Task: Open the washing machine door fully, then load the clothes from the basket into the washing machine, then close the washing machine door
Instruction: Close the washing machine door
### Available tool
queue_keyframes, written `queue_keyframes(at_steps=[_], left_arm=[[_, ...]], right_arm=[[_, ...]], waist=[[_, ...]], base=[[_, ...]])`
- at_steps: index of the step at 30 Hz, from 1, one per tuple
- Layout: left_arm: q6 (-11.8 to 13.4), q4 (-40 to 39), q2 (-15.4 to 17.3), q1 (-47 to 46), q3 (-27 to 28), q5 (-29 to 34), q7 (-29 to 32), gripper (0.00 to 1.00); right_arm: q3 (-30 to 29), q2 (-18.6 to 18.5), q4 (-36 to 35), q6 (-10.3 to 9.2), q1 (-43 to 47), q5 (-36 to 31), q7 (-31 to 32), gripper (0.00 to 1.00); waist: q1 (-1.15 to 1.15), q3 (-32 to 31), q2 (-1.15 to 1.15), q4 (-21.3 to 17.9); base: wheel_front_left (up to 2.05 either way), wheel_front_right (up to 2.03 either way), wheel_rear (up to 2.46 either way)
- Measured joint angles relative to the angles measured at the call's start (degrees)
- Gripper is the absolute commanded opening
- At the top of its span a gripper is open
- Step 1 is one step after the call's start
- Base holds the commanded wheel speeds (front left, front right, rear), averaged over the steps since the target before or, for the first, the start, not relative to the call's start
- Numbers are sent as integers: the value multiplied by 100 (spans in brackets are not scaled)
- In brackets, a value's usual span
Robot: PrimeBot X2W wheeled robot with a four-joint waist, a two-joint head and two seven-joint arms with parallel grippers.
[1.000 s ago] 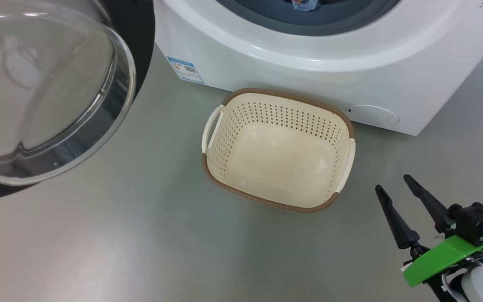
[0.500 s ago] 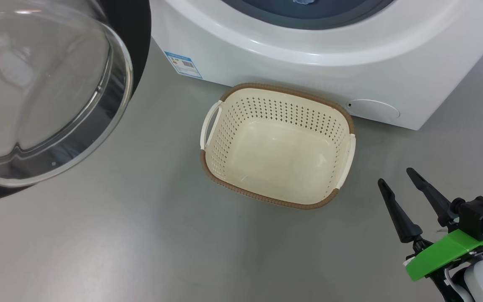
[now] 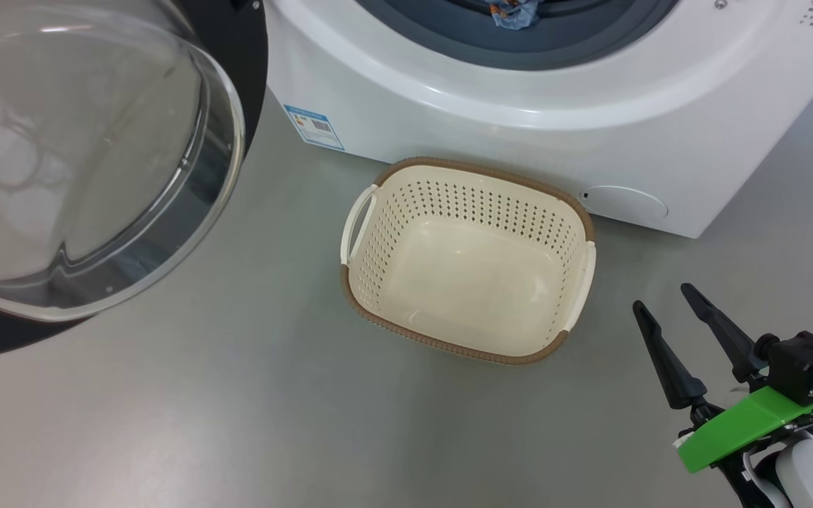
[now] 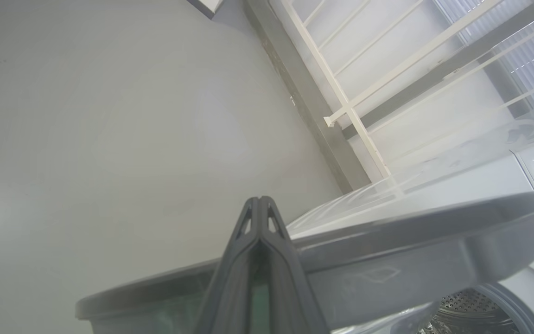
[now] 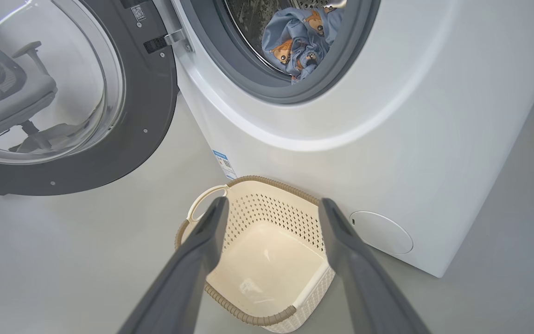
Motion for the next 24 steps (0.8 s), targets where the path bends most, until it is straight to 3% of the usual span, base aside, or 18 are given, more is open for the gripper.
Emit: queue_keyframes(at_steps=[24], left_arm=[[3,-1134,65,799,-336,-422,1027,0]], right_arm=[[-158,133,9,0,181,-180,0,100]], waist=[[0,-528,0,52]], base=[[0,0,0]])
